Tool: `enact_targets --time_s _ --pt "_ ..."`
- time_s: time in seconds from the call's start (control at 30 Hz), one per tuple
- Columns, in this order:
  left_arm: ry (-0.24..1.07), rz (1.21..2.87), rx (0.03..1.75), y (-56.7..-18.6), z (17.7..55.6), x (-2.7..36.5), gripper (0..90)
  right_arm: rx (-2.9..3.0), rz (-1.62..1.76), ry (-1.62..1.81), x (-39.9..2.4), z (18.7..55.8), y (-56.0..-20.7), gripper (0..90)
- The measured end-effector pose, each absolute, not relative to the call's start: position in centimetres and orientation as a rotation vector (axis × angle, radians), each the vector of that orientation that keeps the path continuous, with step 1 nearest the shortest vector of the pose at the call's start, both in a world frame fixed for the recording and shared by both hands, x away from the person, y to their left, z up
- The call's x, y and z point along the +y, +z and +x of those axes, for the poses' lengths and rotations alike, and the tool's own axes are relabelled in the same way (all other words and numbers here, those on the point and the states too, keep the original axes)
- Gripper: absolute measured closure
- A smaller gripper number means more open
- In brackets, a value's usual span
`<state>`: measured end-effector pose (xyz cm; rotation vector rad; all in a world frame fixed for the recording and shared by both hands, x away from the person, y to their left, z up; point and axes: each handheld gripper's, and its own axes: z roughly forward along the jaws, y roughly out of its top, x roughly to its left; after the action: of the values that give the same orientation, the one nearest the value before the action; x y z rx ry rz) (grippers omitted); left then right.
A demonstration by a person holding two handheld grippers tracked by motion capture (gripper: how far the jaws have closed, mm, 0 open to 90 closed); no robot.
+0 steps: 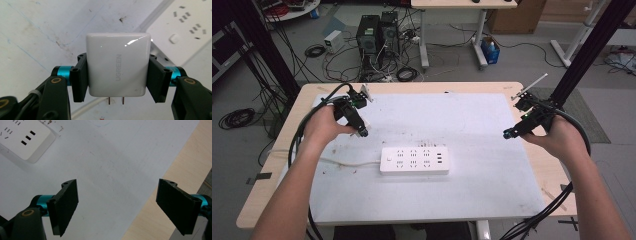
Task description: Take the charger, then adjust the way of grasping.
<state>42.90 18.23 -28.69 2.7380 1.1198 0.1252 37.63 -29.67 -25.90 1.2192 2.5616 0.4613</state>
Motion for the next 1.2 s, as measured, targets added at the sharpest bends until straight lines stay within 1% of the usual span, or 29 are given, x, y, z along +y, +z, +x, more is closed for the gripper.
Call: enact_targets --time_s 0.13,0.37,0.5,0.6,0.83,1.1,1.2 --pt "0.162 2.748 1.11 -26.6 42.3 17.9 42.4 2.546 1.237 0.465 -29.8 37.5 -25.7 17.4" --pt "0.184 2.736 1.048 -25.2 41.3 17.3 42.4 2.54 1.267 0.493 -29.8 37.2 -25.0 17.4" --pt "0.186 2.732 0.956 -24.9 40.9 16.4 42.4 2.55 1.31 0.518 -29.5 37.0 -24.3 17.5" --pt "0.186 2.723 0.854 -24.8 40.6 15.4 42.4 2.552 1.437 0.578 -29.3 37.1 -23.9 17.4" --pt "0.138 2.606 0.629 -24.8 40.1 13.1 42.5 2.542 1.653 0.719 -28.8 37.4 -23.7 17.5" --pt "0.054 2.471 0.367 -25.4 39.5 9.9 42.6 2.546 1.854 0.97 -26.7 37.7 -22.9 17.5" --pt "0.04 2.45 0.317 -25.6 39.4 8.9 42.6 2.538 1.877 0.989 -26.5 37.7 -22.9 17.6"
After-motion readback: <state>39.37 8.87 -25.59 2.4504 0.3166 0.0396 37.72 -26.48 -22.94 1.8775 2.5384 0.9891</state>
